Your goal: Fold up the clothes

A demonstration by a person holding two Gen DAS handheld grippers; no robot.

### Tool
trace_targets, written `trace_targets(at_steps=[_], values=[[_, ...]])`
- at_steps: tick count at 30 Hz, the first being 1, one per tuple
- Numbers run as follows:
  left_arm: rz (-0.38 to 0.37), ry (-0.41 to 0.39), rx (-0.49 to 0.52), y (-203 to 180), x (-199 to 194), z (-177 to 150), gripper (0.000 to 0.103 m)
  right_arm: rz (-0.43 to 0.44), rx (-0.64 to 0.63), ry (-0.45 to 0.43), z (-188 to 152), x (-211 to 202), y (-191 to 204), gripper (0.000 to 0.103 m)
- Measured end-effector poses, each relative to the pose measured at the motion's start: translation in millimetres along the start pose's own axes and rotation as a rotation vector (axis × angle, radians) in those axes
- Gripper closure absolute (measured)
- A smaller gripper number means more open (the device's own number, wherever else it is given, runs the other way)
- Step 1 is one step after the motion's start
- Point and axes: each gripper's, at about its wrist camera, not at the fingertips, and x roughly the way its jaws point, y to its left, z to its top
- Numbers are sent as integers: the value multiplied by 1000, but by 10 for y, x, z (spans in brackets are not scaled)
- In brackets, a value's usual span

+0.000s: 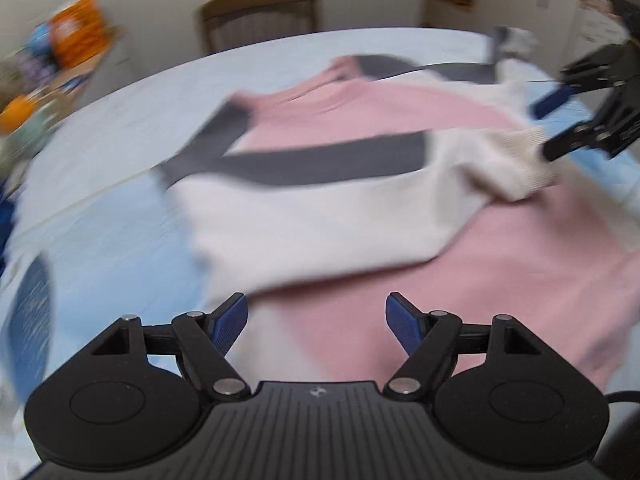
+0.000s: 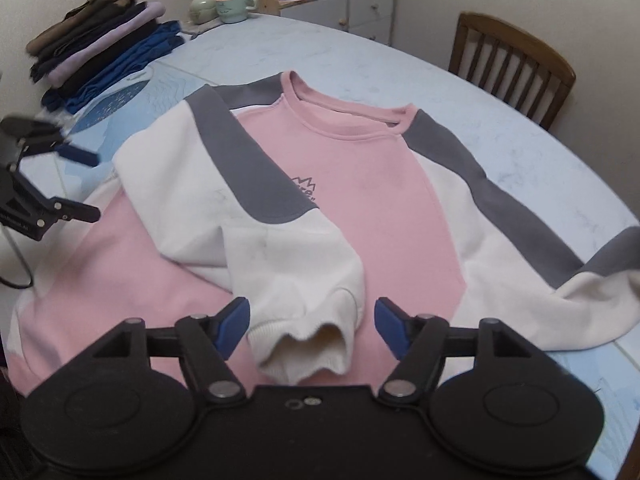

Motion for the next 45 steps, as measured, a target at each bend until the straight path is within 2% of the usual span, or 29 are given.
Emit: trace_targets(at_steps=[3, 9, 11, 14, 17, 20, 23, 25, 28, 33, 36, 40, 45], values=[[82, -8, -57, 152, 69, -84, 28, -21, 91, 37, 49, 126, -99, 0], [202, -65, -63, 150, 305, -28, 28, -40, 237, 142, -21, 376, -152, 0], [240, -87, -82, 175, 363, 0, 28, -16, 270, 149, -59, 359, -85, 0], [266, -105, -123, 287, 392, 1, 26, -41, 232, 127, -84, 180, 41, 0], [282, -121, -170, 490, 333, -57, 26, -58, 318, 84, -201, -119, -104, 0], [205, -130, -203, 672, 259, -135, 26, -18, 428, 88, -450, -288, -181, 0], [137, -146, -108, 612, 206, -155, 26, -11, 506, 134, -727, -260, -93, 0], [131, -145, -40, 566, 229, -178, 26, -13, 558, 173, -916, -167, -14, 0], [108, -117, 5, 613, 289, -214, 26, -29, 601, 180, -1038, -148, 80, 0], [46, -100, 64, 742, 319, -253, 26, -87, 595, 181, -1086, -159, 215, 0], [-28, -77, 123, 801, 264, -271, 26, -149, 572, 166, -1055, -146, 300, 0], [-136, -25, 198, 866, 120, -381, 27, -209, 532, 137, -1100, -442, 389, 0], [-250, 23, 198, 758, -85, -505, 27, -286, 535, 143, -1354, -817, 369, 0]])
